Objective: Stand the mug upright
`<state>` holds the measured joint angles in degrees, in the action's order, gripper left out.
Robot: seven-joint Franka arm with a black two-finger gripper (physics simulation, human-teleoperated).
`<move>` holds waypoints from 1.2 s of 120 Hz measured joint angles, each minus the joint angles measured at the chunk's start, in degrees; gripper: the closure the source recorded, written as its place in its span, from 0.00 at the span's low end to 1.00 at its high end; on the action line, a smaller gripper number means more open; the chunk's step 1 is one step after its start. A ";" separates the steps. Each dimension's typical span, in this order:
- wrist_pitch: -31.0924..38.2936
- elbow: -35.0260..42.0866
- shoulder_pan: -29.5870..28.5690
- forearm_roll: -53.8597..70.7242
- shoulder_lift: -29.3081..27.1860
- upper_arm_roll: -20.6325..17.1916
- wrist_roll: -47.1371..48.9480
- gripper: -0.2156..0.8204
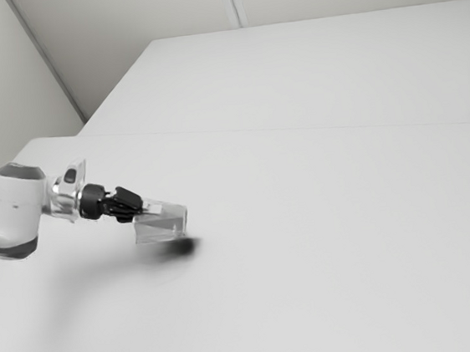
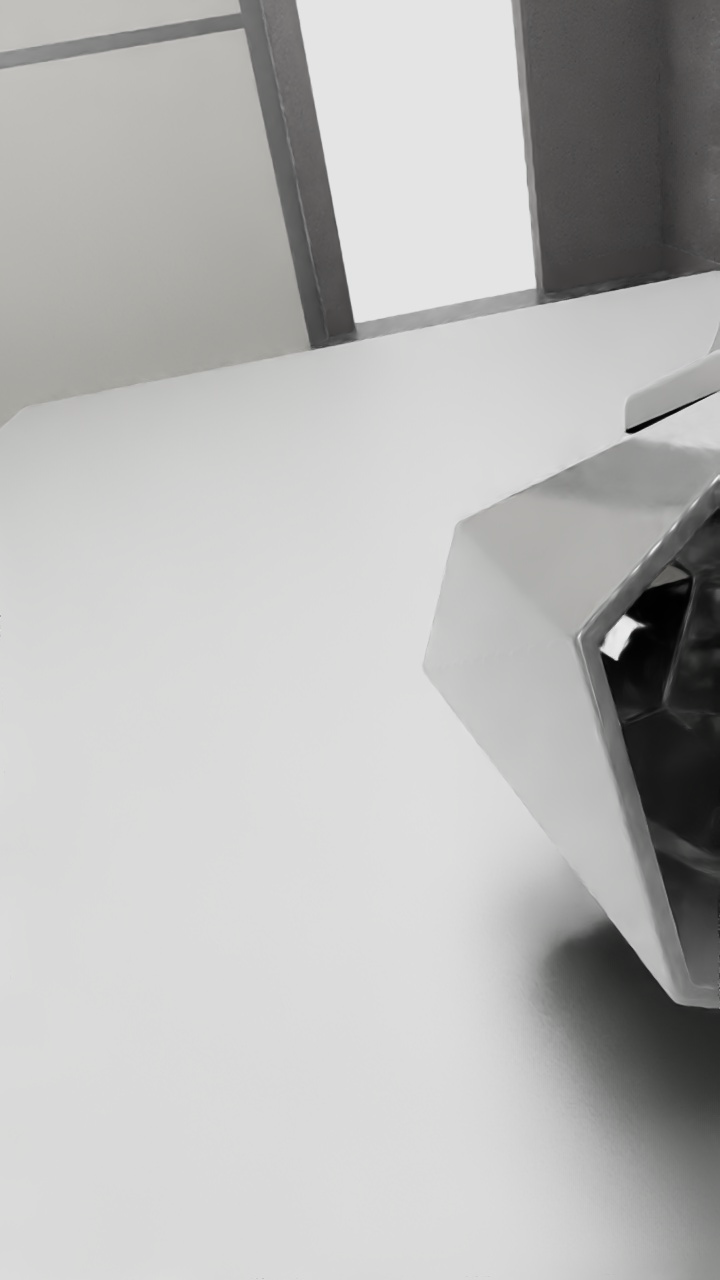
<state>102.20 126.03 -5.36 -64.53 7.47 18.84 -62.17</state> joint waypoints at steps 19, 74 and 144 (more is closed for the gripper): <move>8.16 -2.23 -0.15 19.23 -4.17 -4.98 2.26 0.96; 19.54 -2.59 11.41 60.86 -8.46 -8.18 25.51 0.96; 21.11 -1.81 13.48 72.04 -4.20 -8.66 50.18 0.97</move>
<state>123.31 124.21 8.13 7.52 3.27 10.18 -12.00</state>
